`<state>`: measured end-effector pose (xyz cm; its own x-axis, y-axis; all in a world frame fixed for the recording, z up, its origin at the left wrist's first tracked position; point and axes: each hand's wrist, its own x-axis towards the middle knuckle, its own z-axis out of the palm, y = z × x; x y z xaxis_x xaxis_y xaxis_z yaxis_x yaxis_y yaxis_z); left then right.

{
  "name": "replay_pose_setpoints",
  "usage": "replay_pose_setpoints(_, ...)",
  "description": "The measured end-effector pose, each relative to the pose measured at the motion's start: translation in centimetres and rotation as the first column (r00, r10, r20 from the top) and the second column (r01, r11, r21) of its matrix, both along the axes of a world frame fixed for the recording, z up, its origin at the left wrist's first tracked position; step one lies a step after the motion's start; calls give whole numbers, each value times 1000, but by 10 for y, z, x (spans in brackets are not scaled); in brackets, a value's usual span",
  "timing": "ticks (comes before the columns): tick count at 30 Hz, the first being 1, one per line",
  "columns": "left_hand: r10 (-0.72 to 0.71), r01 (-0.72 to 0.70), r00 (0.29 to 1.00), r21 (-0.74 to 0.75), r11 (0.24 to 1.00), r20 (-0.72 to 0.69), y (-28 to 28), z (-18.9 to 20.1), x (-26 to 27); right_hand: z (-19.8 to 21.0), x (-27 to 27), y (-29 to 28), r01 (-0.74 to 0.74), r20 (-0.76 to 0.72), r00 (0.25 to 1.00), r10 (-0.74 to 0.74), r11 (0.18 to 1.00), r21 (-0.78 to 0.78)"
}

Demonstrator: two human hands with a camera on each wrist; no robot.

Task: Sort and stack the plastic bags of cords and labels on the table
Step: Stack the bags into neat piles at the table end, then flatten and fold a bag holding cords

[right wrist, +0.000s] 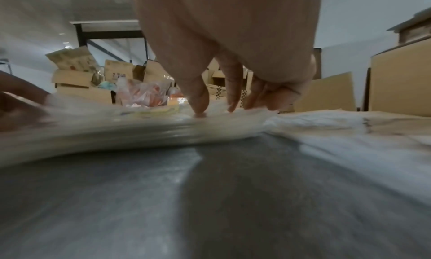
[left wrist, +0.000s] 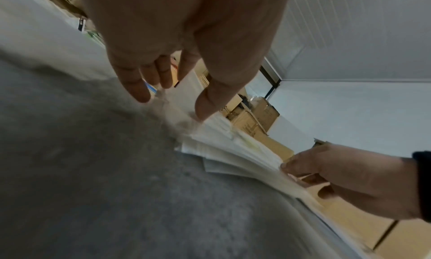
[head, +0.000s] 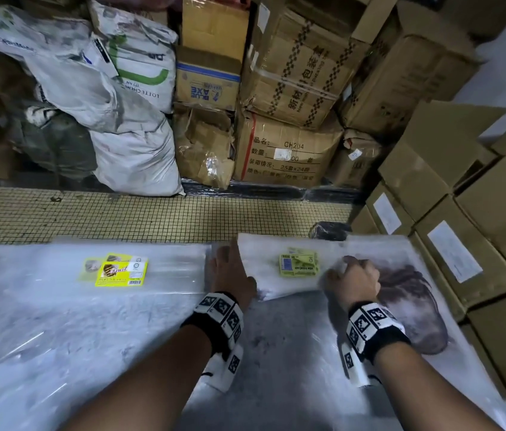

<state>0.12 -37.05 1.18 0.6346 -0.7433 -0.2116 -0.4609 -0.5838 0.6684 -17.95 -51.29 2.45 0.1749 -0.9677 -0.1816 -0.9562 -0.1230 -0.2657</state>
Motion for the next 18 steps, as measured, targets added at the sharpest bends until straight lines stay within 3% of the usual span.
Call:
replay_pose_setpoints(4, -96, 96, 995, -6, 995, 16, -5, -5, -7, -3, 2, 12, -159, 21, 986, 164, 975, -153)
replay_pose_setpoints(8, -186, 190, 981, 95, 977, -53, -10, -20, -10, -16, 12, 10, -375, -18, 927, 375, 927, 15)
replay_pose_setpoints(10, -193, 198, 980, 145, 969, -50, -11, -26, -9, -23, 14, 8, -379, -10, 924, 382, 921, 87)
replay_pose_setpoints(18, -178, 194, 976, 127, 973, -128, -13, -15, 1, -16, 12, 4, -354, 46, 935, 352, 931, 83)
